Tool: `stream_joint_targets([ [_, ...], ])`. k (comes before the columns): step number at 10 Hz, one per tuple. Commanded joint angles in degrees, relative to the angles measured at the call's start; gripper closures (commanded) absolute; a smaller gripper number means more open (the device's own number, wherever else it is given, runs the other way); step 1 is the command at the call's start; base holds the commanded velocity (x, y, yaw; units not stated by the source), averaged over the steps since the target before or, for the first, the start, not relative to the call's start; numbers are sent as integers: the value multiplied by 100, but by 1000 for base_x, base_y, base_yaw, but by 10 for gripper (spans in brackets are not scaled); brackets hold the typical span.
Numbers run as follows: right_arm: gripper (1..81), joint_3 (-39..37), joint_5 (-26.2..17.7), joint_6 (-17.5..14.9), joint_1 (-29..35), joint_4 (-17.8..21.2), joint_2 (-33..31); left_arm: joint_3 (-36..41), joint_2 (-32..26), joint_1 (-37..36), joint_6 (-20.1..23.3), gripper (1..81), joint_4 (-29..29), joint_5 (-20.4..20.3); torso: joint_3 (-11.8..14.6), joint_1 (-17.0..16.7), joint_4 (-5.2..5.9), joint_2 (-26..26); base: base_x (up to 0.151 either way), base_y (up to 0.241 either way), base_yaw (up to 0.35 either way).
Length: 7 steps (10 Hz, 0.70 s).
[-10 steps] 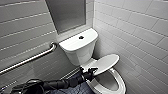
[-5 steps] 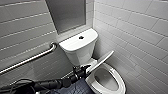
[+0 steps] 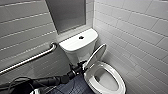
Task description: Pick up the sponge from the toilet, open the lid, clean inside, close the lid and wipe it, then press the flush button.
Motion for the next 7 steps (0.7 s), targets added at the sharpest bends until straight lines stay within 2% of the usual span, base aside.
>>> stream_joint_targets([
  [1,811,213,-209,-17,-187,-132,-235,-708,397,-1085,-18,10,-6,489,0,0,0,0,0,0,0],
  [2,811,213,63,-17,-276,-124,-244,-1206,502,-1147,-43,10,-24,566,0,0,0,0,0,0,0],
  [3,811,231,136,-17,-329,-132,-270,-1472,468,-1183,-123,10,-7,656,0,0,0,0,0,0,0],
  [5,811,231,136,-17,-320,-132,-270,-1290,82,-1183,-141,10,38,647,2,0,0,0,0,0,0],
  [7,811,257,136,-17,-302,-132,-244,-911,-560,-1086,-123,10,55,586,2,0,0,0,0,0,0],
])
